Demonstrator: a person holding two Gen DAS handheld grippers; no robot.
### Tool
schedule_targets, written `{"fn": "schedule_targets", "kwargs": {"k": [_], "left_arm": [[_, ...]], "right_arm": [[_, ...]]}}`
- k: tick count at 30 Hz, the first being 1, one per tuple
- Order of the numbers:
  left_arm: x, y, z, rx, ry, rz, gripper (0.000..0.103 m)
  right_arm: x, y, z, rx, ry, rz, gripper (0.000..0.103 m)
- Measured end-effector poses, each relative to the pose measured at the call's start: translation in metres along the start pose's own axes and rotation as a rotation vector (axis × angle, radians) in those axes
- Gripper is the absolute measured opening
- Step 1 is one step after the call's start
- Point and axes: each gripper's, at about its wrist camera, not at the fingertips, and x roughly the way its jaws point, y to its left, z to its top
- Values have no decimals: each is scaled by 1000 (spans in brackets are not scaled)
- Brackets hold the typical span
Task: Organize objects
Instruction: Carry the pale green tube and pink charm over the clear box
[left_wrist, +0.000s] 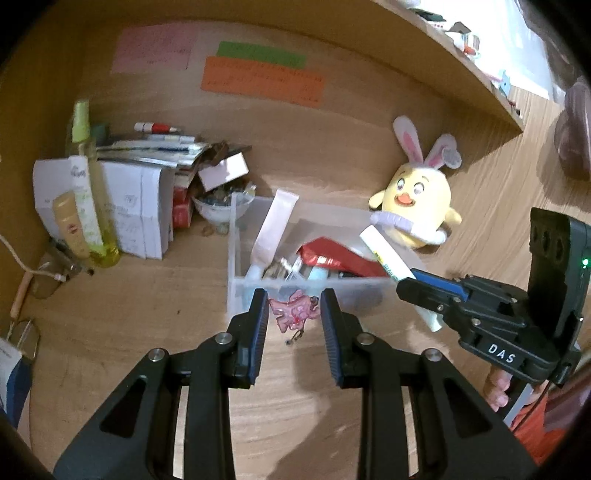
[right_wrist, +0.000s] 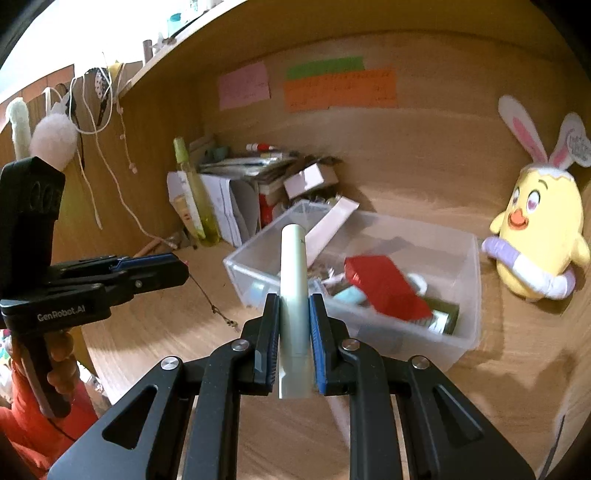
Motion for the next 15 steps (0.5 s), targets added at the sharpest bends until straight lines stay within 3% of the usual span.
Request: {"fn": "schedule_targets", "kwargs": {"k": [15], "left_arm": [[25, -19, 53, 25, -58, -48, 29]], "right_arm": [[3, -39, 35, 13, -48, -73, 14]]}}
